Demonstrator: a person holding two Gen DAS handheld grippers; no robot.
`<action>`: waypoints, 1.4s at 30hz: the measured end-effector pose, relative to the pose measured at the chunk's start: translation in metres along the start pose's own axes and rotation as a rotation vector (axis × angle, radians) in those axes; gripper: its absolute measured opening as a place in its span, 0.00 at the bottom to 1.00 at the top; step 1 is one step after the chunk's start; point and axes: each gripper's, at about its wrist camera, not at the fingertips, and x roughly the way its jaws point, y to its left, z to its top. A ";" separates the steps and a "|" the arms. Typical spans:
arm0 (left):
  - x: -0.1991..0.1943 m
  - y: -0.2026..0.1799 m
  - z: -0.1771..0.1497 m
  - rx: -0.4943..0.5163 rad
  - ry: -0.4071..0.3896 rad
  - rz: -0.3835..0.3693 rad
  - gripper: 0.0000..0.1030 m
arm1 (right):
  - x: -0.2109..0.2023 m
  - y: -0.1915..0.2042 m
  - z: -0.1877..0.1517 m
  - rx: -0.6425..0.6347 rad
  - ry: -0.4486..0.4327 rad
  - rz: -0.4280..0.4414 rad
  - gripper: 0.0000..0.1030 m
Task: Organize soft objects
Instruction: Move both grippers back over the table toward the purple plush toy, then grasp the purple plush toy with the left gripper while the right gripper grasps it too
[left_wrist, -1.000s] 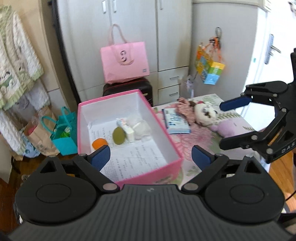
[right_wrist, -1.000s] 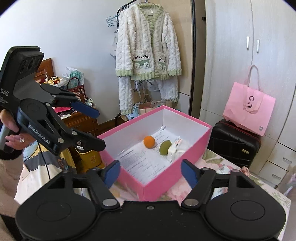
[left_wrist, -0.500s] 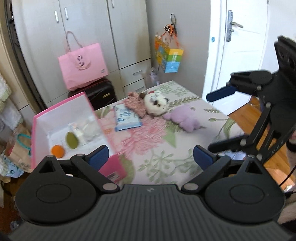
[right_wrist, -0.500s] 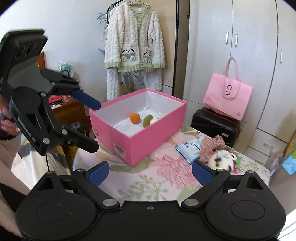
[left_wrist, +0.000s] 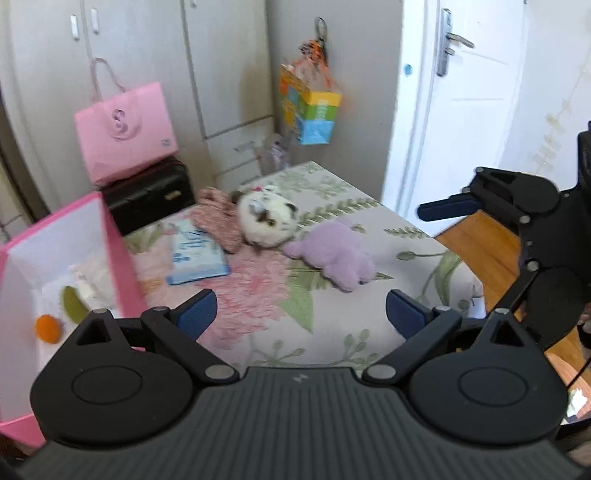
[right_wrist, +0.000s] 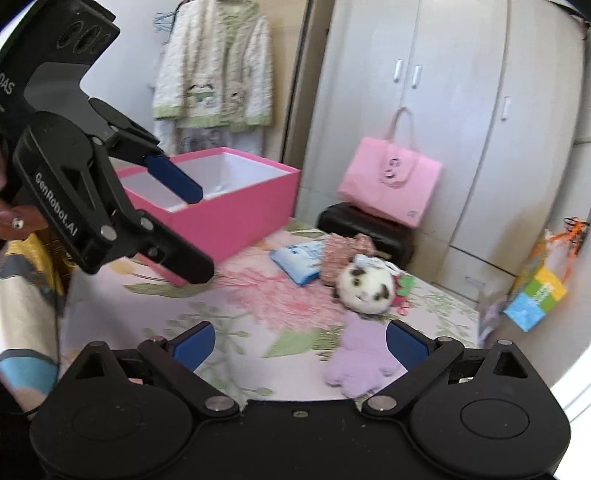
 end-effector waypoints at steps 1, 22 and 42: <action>0.006 0.000 0.000 -0.007 0.006 -0.023 0.96 | 0.003 -0.001 -0.004 -0.001 0.001 -0.002 0.98; 0.143 -0.001 0.001 -0.266 -0.067 -0.077 0.85 | 0.102 -0.060 -0.052 0.291 0.041 -0.056 0.95; 0.179 -0.012 -0.018 -0.344 -0.068 -0.148 0.43 | 0.117 -0.041 -0.071 0.394 -0.012 -0.199 0.58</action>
